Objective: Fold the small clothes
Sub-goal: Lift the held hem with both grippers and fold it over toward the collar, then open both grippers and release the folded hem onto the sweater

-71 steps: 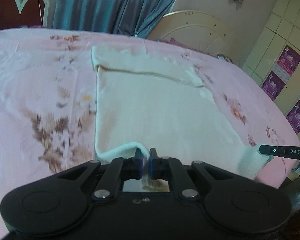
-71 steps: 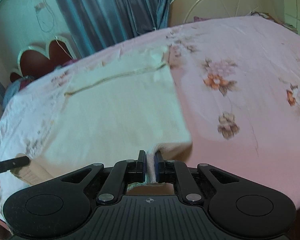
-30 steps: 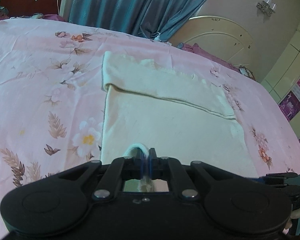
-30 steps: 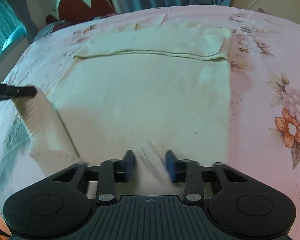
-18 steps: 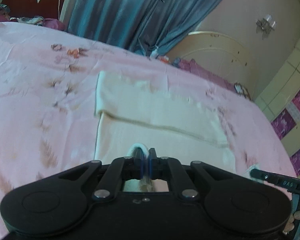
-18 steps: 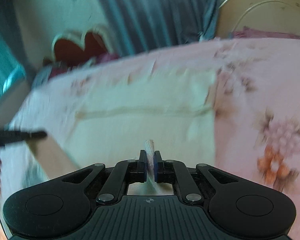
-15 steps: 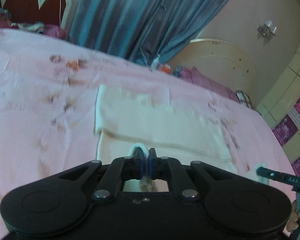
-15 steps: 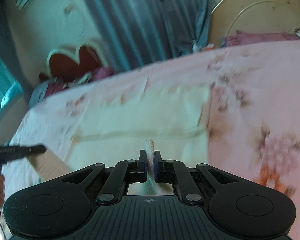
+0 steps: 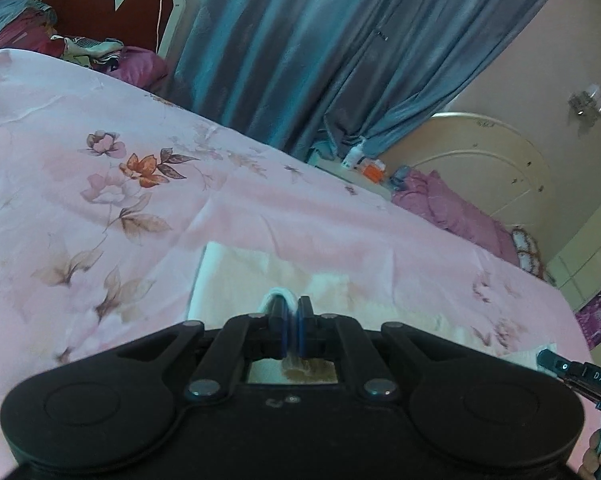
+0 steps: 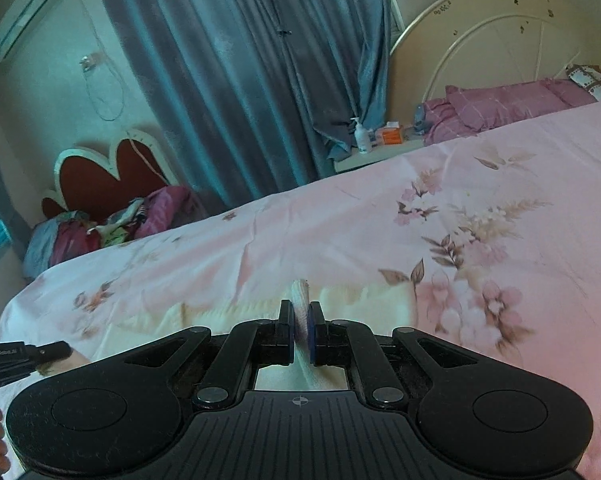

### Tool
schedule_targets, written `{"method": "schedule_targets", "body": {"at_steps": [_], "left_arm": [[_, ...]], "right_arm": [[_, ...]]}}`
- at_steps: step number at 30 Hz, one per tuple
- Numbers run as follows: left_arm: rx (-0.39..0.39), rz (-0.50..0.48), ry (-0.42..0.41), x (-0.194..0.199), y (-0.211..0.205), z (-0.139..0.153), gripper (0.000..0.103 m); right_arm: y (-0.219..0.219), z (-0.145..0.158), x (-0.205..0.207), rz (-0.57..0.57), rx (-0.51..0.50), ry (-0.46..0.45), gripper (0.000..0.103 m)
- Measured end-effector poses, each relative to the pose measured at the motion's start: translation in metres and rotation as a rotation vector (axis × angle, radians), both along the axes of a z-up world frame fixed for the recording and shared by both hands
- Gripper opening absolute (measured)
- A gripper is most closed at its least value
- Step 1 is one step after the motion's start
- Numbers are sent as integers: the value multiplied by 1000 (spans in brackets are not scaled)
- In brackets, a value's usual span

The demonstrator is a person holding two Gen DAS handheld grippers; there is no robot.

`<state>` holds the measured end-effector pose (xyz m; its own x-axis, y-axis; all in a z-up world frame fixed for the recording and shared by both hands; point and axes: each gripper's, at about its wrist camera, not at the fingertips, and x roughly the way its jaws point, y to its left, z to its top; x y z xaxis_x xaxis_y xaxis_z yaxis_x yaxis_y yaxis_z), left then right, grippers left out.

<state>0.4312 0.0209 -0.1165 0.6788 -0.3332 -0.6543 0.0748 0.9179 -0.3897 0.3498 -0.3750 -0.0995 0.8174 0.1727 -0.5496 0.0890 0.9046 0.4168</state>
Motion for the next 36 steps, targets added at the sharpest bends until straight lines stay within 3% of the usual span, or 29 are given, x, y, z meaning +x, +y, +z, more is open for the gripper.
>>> {"method": "schedule_targets", "body": {"at_steps": [8,11,14,15,16,19,22,24,25,26,27,29,32,36], "left_arm": [[81,27,97,46,-18,-25,5],[107,29,127,57,-24,-33,13],[135,45,142,65,-26,-36,52],[135,59,146,66,-23,-35,73],[126,69,136,65,-20,-33,78],[110,38,111,60,-13,-26,78],[150,-45,67,53,-15,-23,76],[183,-89,43,49,-19,-24,76],[181,-112,27,46,-21,-24,76],[177,-122,10,43,-21,-23,76],[166,-113,-24,39,-18,-19,76],[146,-84,-54,36,-11,-15,77],[169,-121,-27,39,-13,-17,72],[222,-177,21,47,-30,-35,55]], "right_arm": [[-14,-34,48,-71,-3,63,5],[-19,-48,61,-98,-3,97,5],[-20,-62,70,-106,-10,140,5],[-20,-66,71,-103,-9,156,5],[-21,-69,72,-99,2,170,6],[-28,-70,66,-107,46,159,6],[-34,-65,60,-85,87,155,6],[-35,-61,56,-68,80,147,13],[-36,-60,54,-64,81,147,36],[-37,-59,52,-62,82,140,66],[-37,-57,48,-63,74,119,70],[-34,-54,48,-39,53,117,70],[-31,-57,51,-14,36,129,70],[-23,-63,57,24,0,141,65]]}}
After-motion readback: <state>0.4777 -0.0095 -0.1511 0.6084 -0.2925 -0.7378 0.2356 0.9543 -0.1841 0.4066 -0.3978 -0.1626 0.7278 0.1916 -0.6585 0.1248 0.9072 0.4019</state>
